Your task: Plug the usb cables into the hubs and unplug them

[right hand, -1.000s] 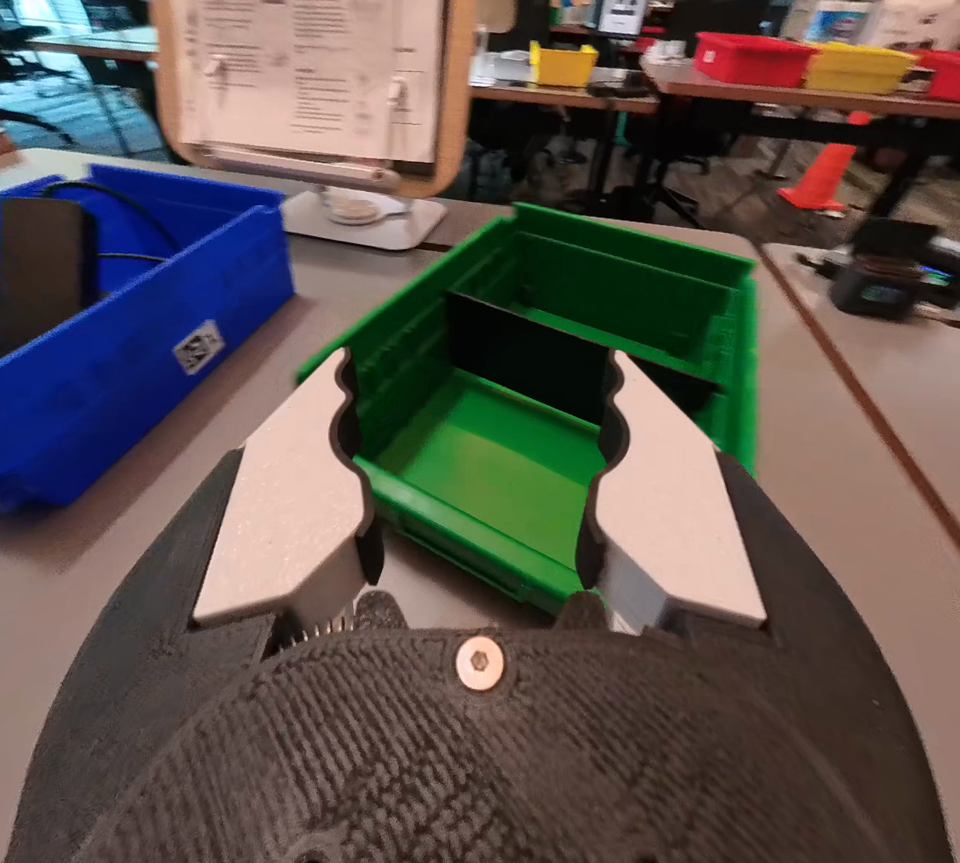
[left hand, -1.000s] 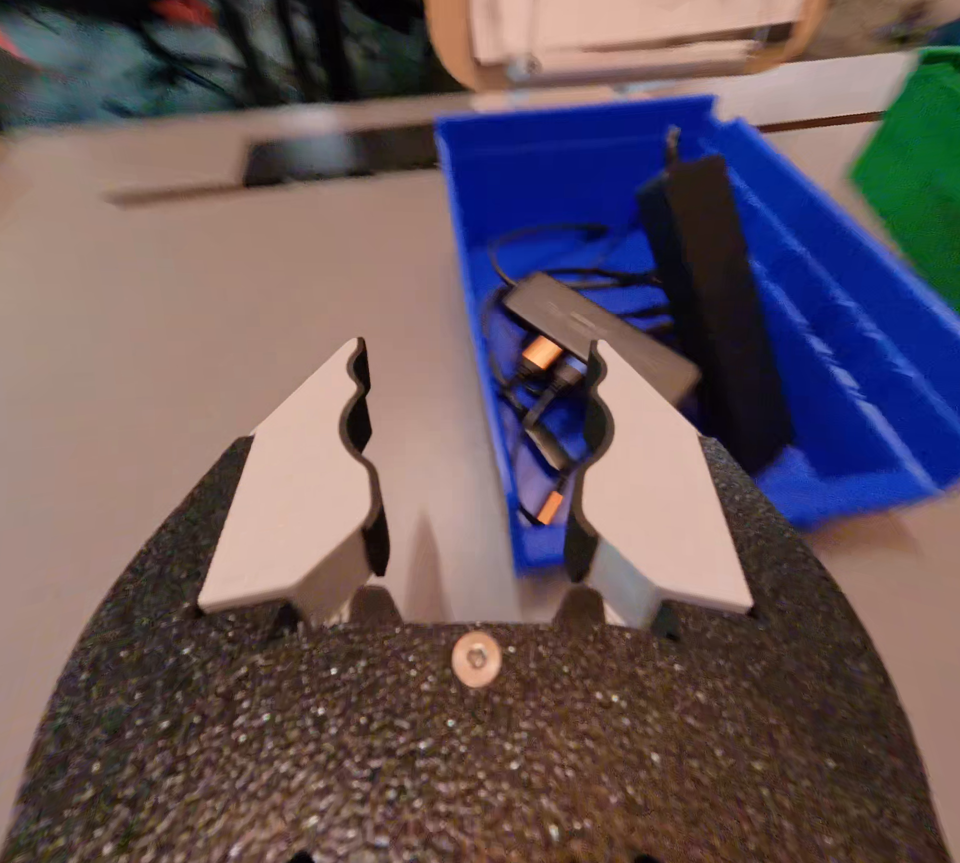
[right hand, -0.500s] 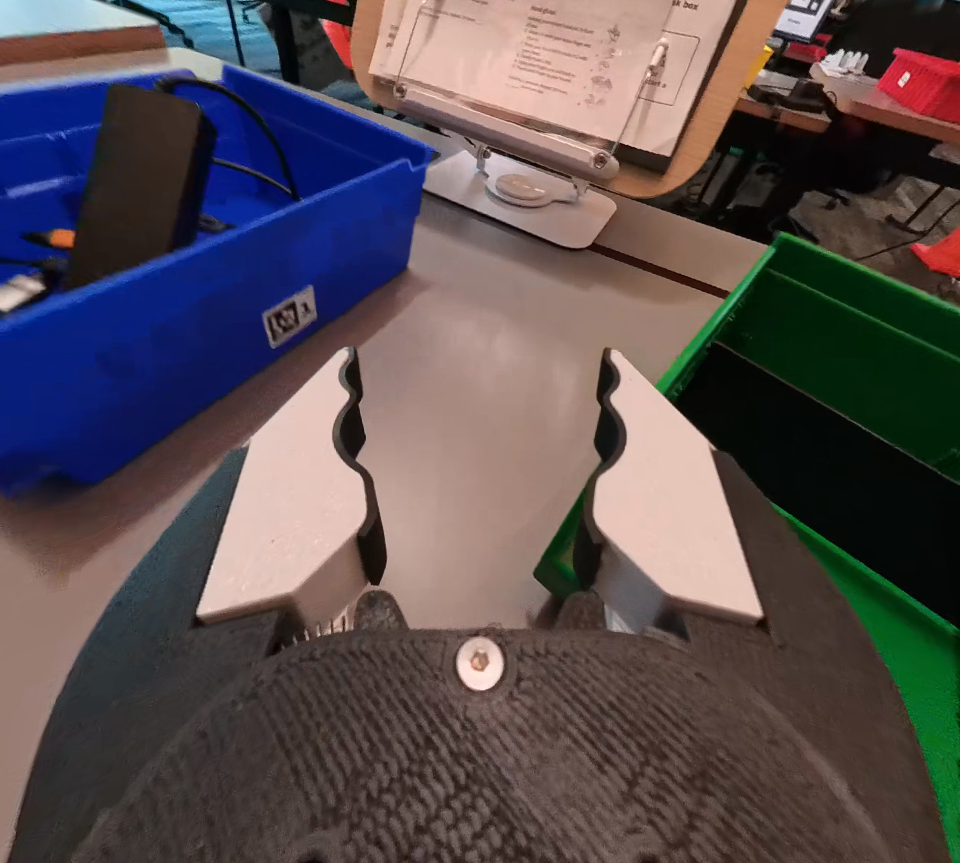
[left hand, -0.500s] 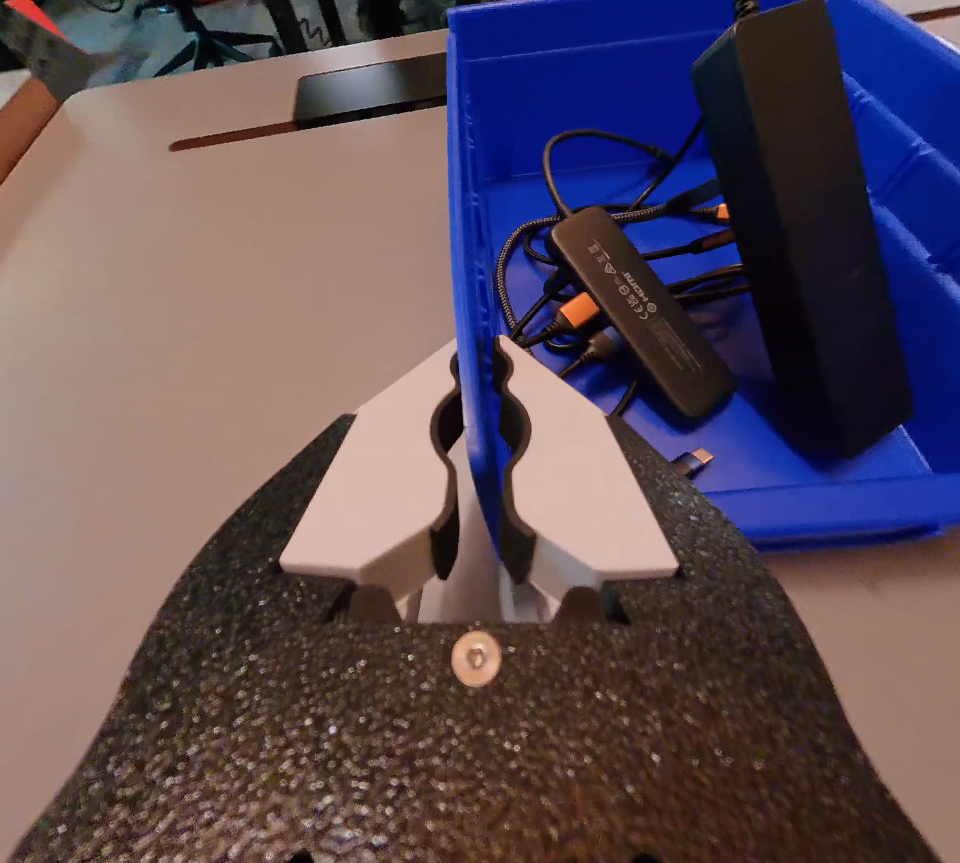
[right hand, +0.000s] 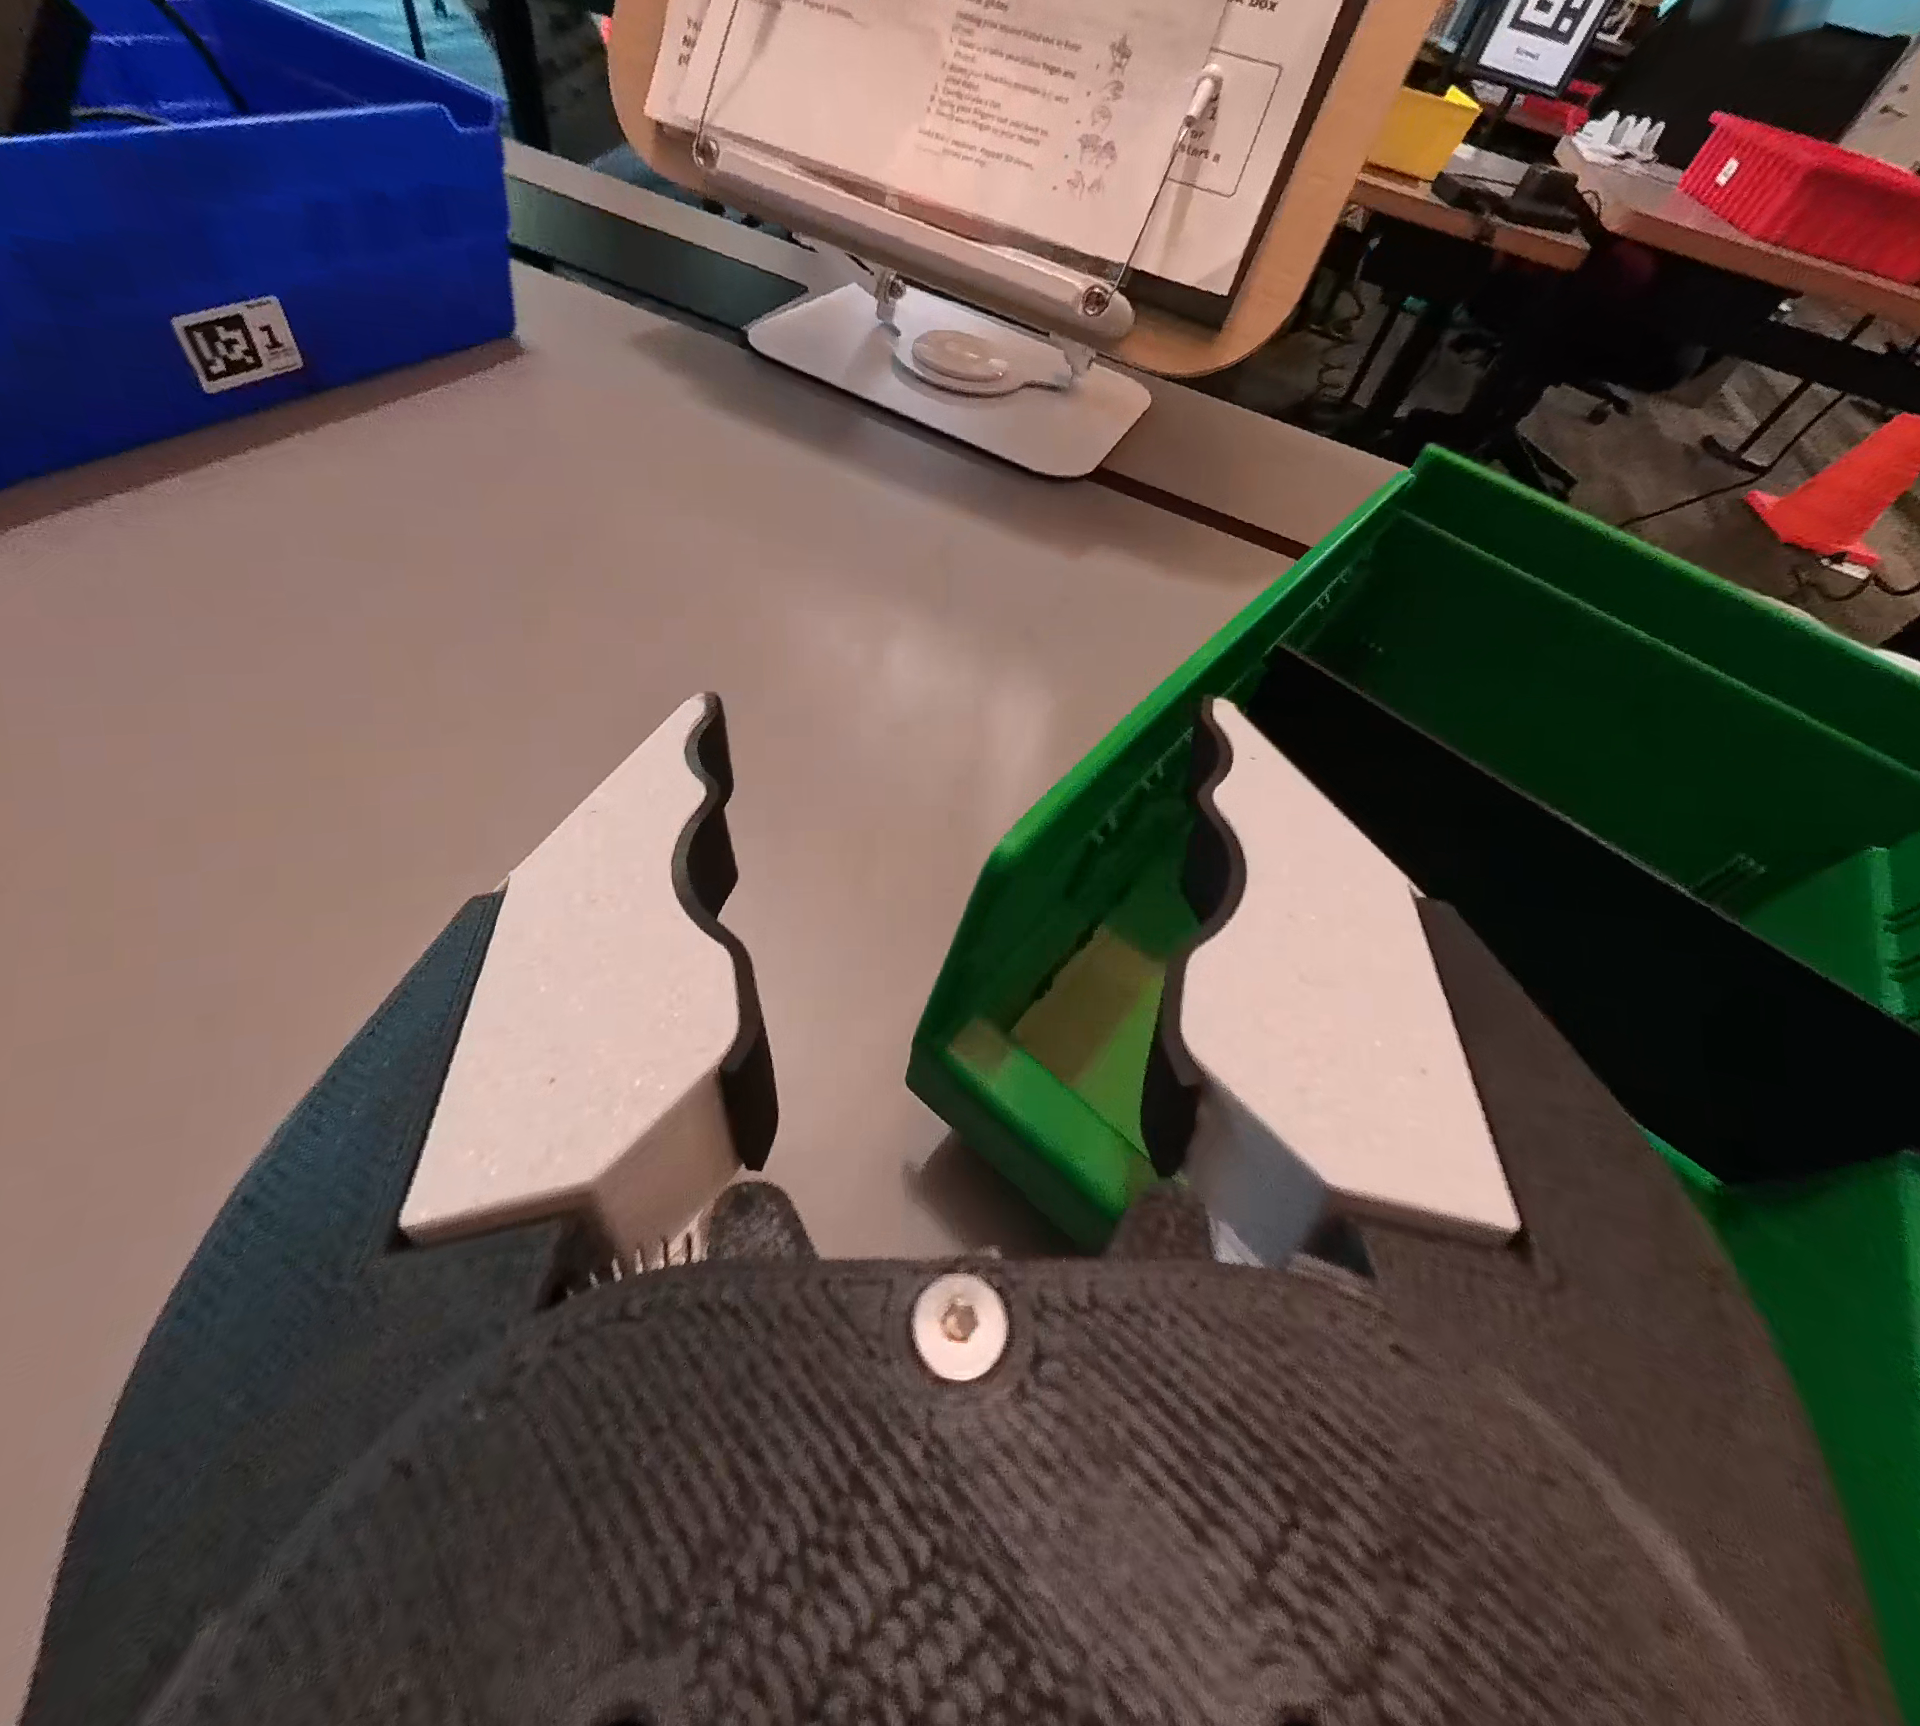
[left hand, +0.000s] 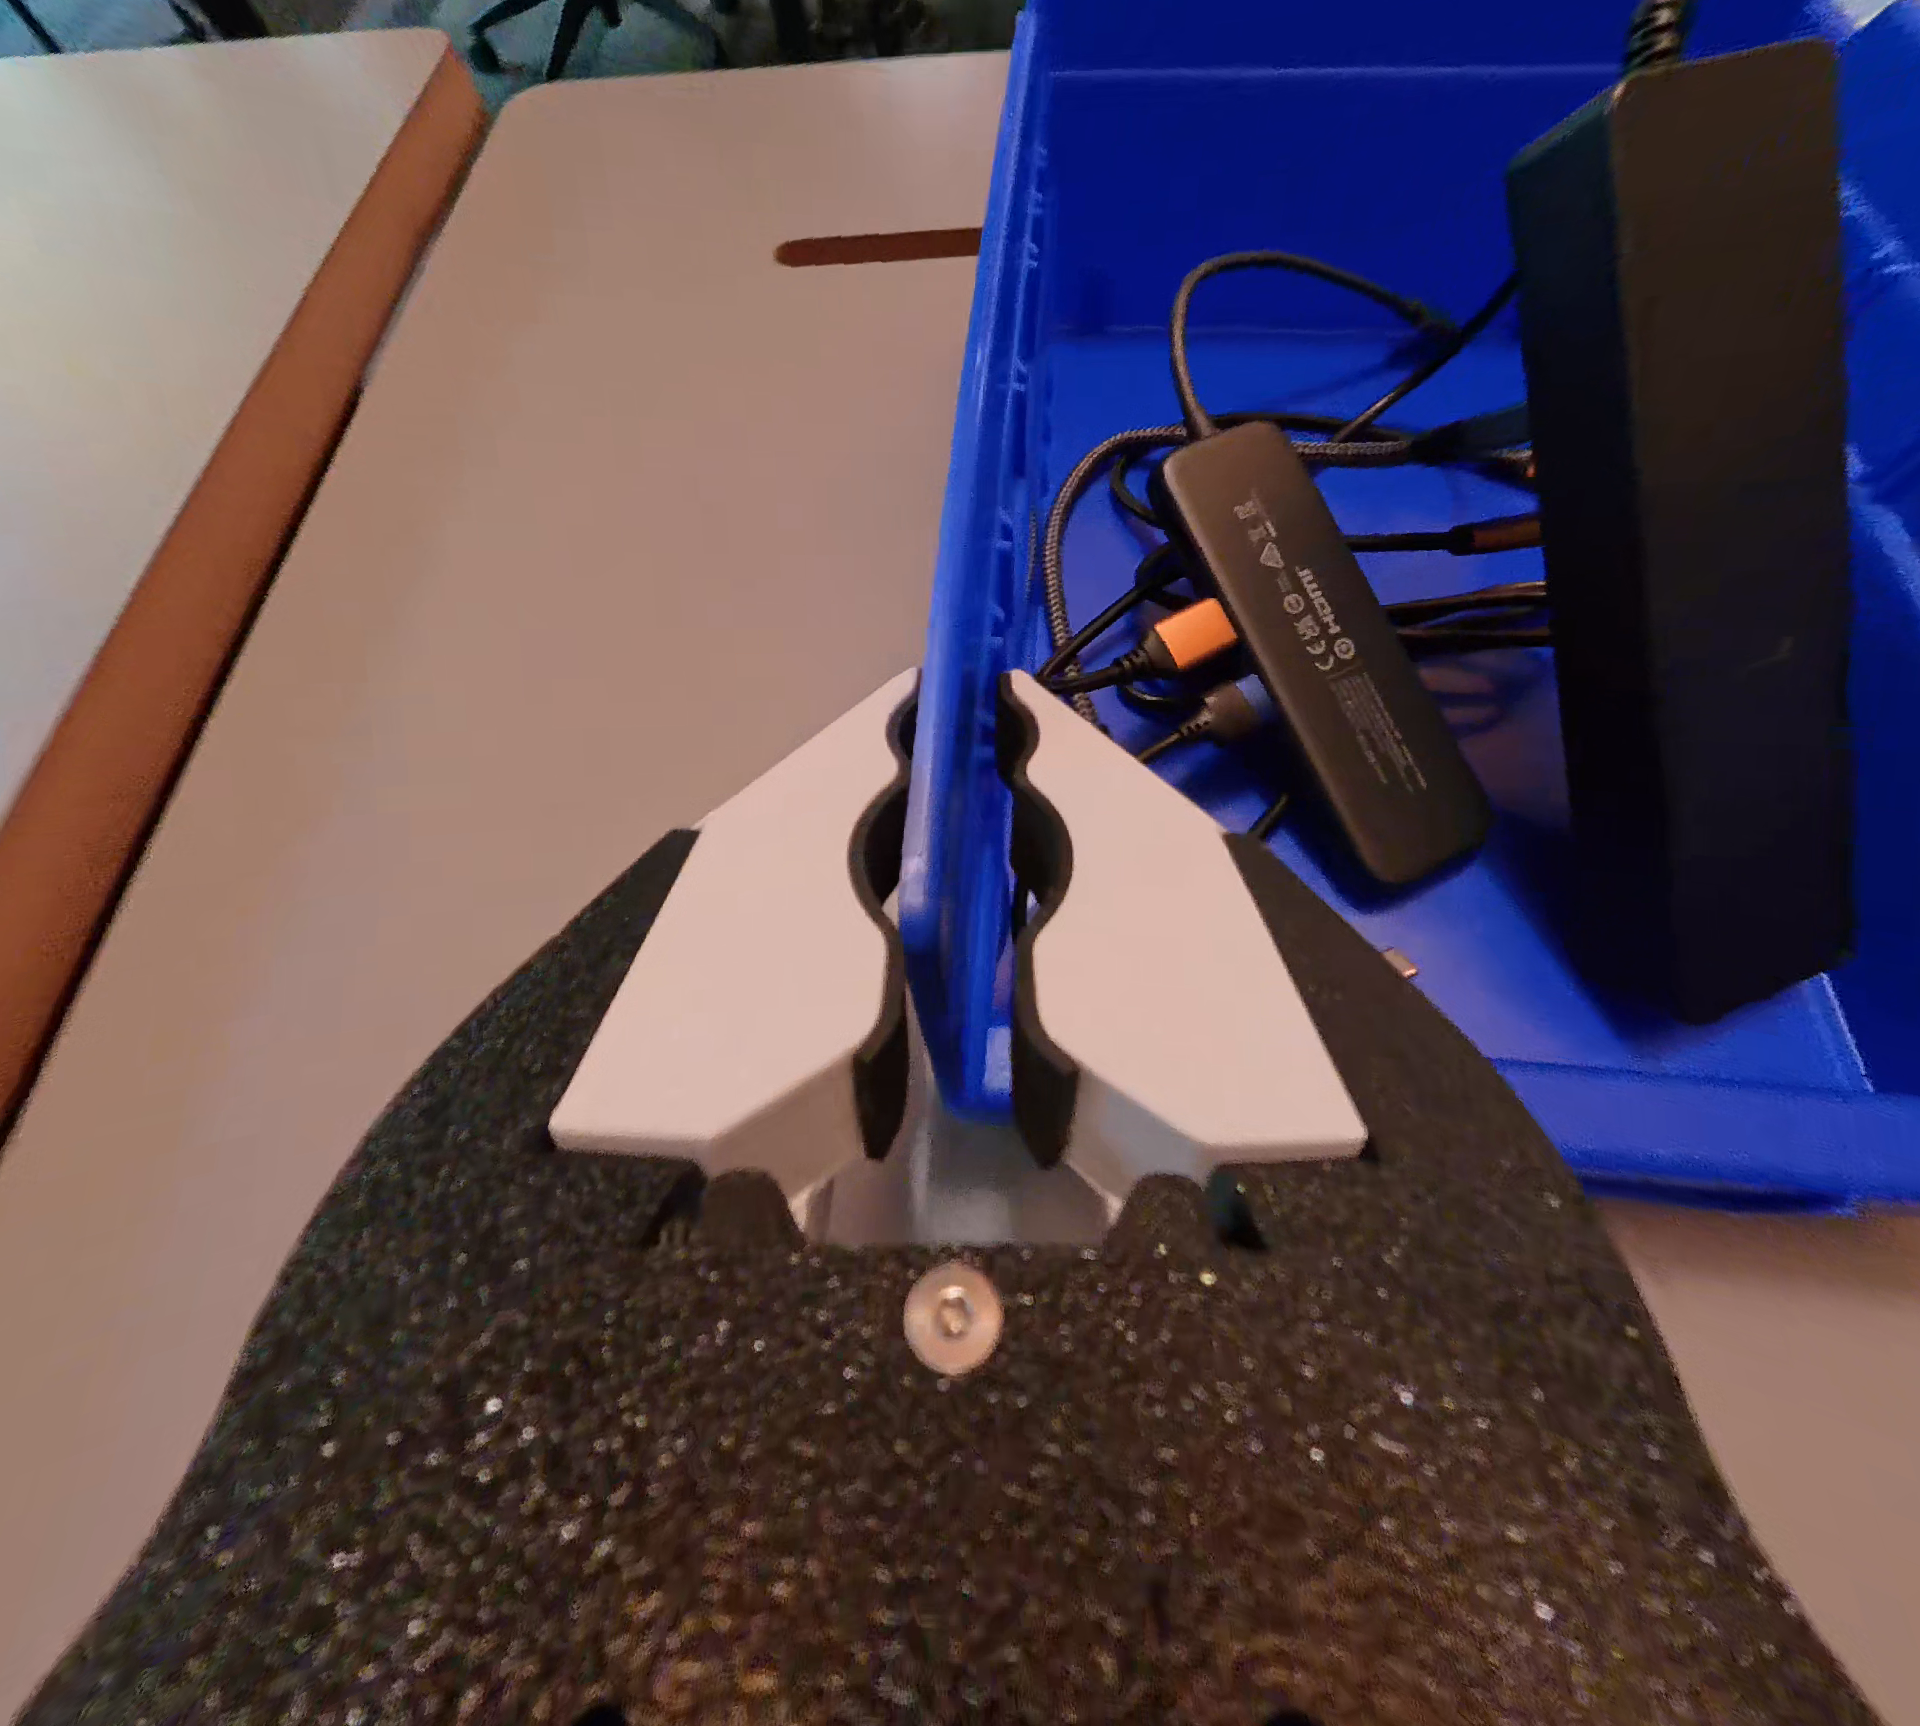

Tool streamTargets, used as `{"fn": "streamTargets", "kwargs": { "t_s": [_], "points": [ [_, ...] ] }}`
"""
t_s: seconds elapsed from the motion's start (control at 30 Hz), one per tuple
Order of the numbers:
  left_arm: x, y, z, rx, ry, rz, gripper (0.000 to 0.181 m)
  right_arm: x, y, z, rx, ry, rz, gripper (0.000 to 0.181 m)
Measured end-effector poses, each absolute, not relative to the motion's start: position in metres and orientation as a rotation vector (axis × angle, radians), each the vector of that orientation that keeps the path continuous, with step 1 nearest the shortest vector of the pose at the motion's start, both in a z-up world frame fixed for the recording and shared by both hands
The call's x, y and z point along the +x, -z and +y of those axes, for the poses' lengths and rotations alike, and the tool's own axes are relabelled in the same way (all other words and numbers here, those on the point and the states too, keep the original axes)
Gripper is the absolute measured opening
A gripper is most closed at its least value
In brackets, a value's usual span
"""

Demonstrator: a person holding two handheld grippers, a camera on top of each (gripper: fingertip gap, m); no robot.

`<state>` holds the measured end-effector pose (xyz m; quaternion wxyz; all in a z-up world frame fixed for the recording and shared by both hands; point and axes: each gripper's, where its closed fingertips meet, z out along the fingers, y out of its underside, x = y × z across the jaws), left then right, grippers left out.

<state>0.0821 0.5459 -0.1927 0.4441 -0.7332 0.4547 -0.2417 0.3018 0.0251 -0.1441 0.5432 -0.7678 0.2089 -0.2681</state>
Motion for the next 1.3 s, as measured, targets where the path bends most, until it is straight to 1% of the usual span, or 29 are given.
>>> {"fn": "streamTargets", "kwargs": {
  "t_s": [0.03, 0.1, 0.17, 0.2, 0.23, 0.27, 0.33, 0.4, 0.5, 0.57, 0.7, 0.73, 0.77, 0.97, 1.03, 1.13, 1.3],
  "points": [
    [0.08, 0.191, 0.551, -1.835, 0.556, 1.136, 0.014, 0.302, 0.142, 0.025, -1.815, 0.624, 0.499, 0.088],
    [0.067, 0.175, 0.563, -1.854, 0.396, 1.075, 0.042, 0.3, 0.138, 0.027, -1.805, 0.609, 0.488, 0.088],
    [0.067, 0.143, 0.551, -1.793, 0.389, 1.028, 0.047, 0.302, 0.132, 0.03, -1.801, 0.63, 0.461, 0.087],
    [0.075, 0.13, 0.536, -1.751, 0.44, 1.038, 0.055, 0.303, 0.129, 0.033, -1.8, 0.637, 0.449, 0.087],
    [0.085, 0.124, 0.52, -1.736, 0.483, 1.059, 0.054, 0.303, 0.127, 0.036, -1.797, 0.634, 0.442, 0.087],
    [0.096, 0.125, 0.503, -1.753, 0.529, 1.103, 0.058, 0.303, 0.125, 0.04, -1.79, 0.621, 0.439, 0.087],
    [0.119, 0.138, 0.471, -1.834, 0.618, 1.198, 0.074, 0.3, 0.123, 0.051, -1.775, 0.575, 0.428, 0.087],
    [0.141, 0.15, 0.45, -1.885, 0.681, 1.253, 0.075, 0.294, 0.125, 0.061, -1.786, 0.532, 0.4, 0.088],
    [0.163, 0.168, 0.444, -1.96, 0.65, 1.268, 0.081, 0.288, 0.129, 0.064, -1.822, 0.555, 0.346, 0.088],
    [0.178, 0.177, 0.445, -2.008, 0.633, 1.257, 0.082, 0.289, 0.129, 0.059, -1.832, 0.581, 0.339, 0.088],
    [0.191, 0.197, 0.458, -2.074, 0.449, 1.262, 0.081, 0.291, 0.128, 0.054, -1.802, 0.525, 0.384, 0.087],
    [0.192, 0.2, 0.459, -2.079, 0.414, 1.27, 0.075, 0.292, 0.128, 0.053, -1.801, 0.521, 0.39, 0.087],
    [0.193, 0.202, 0.459, -2.065, 0.391, 1.281, 0.064, 0.292, 0.128, 0.051, -1.802, 0.524, 0.39, 0.087],
    [0.192, 0.2, 0.464, -1.991, 0.349, 1.313, 0.059, 0.297, 0.131, 0.044, -1.799, 0.524, 0.411, 0.086],
    [0.189, 0.191, 0.468, -1.941, 0.356, 1.297, 0.058, 0.297, 0.133, 0.045, -1.797, 0.496, 0.425, 0.086],
    [0.187, 0.167, 0.468, -1.871, 0.477, 1.248, 0.057, 0.295, 0.134, 0.047, -1.796, 0.481, 0.417, 0.085],
    [0.18, 0.099, 0.459, -1.748, 0.806, 1.12, 0.056, 0.288, 0.134, 0.054, -1.795, 0.45, 0.4, 0.085]
  ]
}}
